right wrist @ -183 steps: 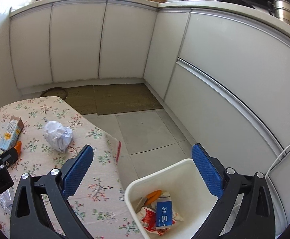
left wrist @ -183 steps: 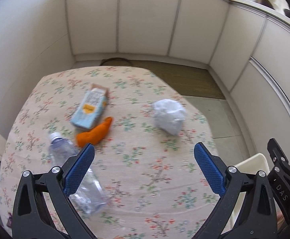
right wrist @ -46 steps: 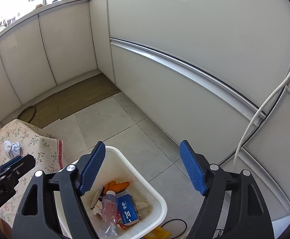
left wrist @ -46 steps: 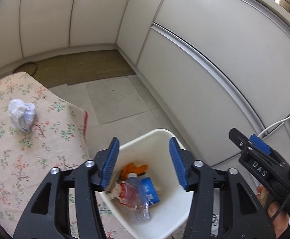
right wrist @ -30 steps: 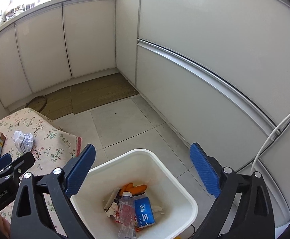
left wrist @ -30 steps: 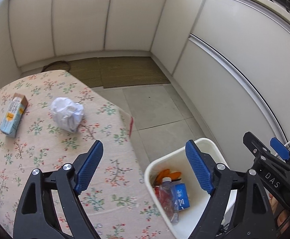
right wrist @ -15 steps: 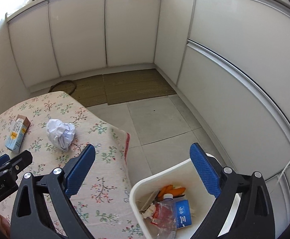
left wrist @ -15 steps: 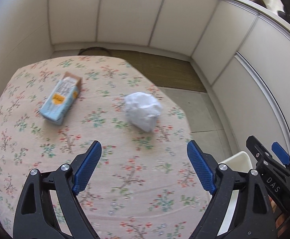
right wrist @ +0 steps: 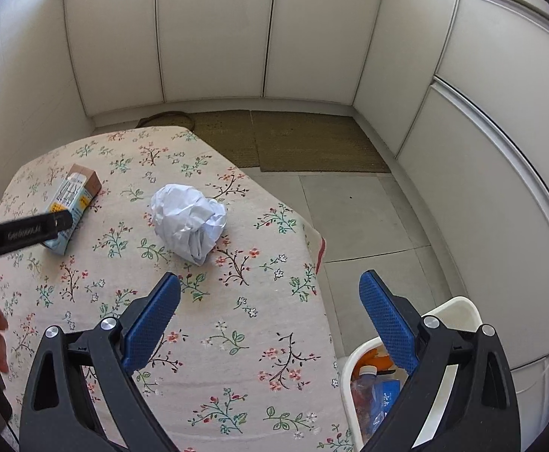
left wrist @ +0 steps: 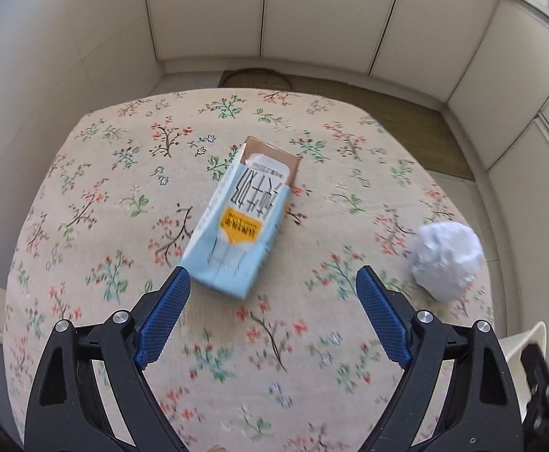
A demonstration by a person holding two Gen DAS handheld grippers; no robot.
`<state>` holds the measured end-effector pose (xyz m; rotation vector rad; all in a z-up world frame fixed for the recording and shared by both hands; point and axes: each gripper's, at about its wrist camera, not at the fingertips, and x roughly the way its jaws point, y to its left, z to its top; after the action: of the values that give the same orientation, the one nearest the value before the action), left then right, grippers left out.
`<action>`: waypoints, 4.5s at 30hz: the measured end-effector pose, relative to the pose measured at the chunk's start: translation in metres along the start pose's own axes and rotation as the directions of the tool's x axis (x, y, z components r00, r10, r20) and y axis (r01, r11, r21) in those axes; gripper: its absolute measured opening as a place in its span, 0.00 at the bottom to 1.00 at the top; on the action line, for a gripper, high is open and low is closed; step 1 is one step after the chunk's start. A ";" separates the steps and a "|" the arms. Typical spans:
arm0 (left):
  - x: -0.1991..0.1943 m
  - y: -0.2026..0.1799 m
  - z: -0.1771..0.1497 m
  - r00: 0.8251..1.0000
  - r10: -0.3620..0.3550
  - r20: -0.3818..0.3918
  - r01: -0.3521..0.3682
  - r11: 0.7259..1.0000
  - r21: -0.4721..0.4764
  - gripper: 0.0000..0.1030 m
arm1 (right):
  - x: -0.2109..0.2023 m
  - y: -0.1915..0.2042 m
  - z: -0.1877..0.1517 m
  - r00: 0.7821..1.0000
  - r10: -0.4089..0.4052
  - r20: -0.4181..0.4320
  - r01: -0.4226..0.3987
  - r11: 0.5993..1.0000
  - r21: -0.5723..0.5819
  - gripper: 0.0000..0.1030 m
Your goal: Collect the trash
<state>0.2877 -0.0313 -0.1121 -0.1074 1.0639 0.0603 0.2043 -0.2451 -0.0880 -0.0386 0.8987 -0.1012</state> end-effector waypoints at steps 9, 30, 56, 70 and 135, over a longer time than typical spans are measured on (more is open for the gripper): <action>0.051 0.010 0.016 0.997 0.002 -0.078 0.002 0.999 0.044 0.82 | 0.040 0.012 0.002 0.999 0.012 -0.039 -0.017 0.990 -0.141 0.90; -0.081 0.040 0.003 0.984 -0.155 0.090 0.151 0.988 0.042 0.54 | 0.125 0.061 0.040 0.930 0.336 -0.146 -0.349 0.934 -0.075 0.63; -0.181 -0.012 -0.083 0.931 -0.304 0.203 0.307 0.952 0.017 0.54 | -0.110 -0.031 -0.015 0.936 0.325 0.133 -0.326 0.945 -0.011 0.60; -0.196 -0.126 -0.113 0.854 -0.481 0.198 0.433 0.868 0.244 0.54 | -0.116 -0.179 -0.061 0.989 0.028 0.147 -0.067 0.961 0.270 0.61; -0.236 -0.086 -0.139 0.910 -0.020 0.414 -0.057 0.984 0.171 0.93 | -0.173 -0.104 -0.061 0.955 -0.104 0.278 0.009 0.946 0.324 0.94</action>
<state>0.0611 -0.1327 0.0325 0.0786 0.6395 0.0028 0.0422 -0.3302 0.0170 0.2187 0.5757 -0.2876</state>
